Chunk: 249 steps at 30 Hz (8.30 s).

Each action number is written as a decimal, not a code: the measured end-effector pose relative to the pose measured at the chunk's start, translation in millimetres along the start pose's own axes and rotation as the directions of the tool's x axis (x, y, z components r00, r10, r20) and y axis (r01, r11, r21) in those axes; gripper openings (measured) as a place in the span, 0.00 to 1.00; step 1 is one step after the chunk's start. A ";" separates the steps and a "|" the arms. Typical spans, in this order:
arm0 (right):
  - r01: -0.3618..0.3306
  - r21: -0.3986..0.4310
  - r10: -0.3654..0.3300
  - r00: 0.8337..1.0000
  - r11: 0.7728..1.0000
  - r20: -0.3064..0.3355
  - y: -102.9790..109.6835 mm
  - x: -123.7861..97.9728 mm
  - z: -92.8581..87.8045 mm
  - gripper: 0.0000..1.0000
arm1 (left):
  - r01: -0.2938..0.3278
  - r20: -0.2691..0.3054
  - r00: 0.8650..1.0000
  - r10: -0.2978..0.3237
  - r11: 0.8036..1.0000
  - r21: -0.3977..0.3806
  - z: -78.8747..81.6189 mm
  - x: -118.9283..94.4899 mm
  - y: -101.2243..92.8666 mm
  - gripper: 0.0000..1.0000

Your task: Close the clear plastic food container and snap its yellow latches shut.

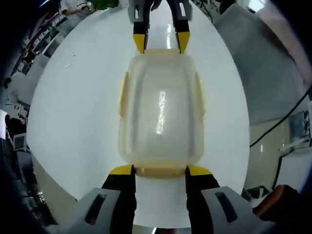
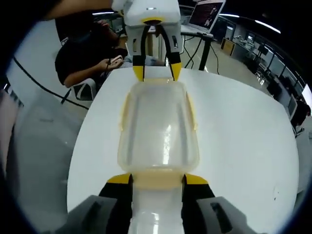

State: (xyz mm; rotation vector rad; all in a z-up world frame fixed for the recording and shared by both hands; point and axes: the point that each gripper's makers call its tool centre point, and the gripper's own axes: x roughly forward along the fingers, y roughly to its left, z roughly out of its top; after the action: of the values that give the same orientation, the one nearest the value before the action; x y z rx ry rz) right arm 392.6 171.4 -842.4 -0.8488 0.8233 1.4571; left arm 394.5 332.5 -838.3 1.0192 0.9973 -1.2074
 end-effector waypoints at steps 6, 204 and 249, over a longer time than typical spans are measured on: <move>-0.013 -0.005 0.013 1.000 1.000 0.003 -1.0 -13.9 -5.9 0.36 | 0.006 0.001 1.000 -0.006 1.000 -0.003 12.5 -5.4 2.3 0.37; 0.053 0.906 -0.211 0.977 0.420 0.041 7.8 -119.0 -177.0 0.32 | 0.274 0.424 0.876 0.229 0.488 -0.829 240.8 42.7 8.4 0.23; 0.029 0.906 -0.338 0.933 0.422 0.127 9.3 -134.8 -173.2 0.37 | 0.070 0.374 0.873 0.312 0.680 -0.730 241.7 21.2 20.0 0.28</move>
State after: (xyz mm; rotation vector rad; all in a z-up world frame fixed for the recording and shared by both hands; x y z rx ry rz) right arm 394.7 -45.5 -808.1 0.1303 1.0631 0.6897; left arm 429.4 95.0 -797.7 0.1203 0.8683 -0.7524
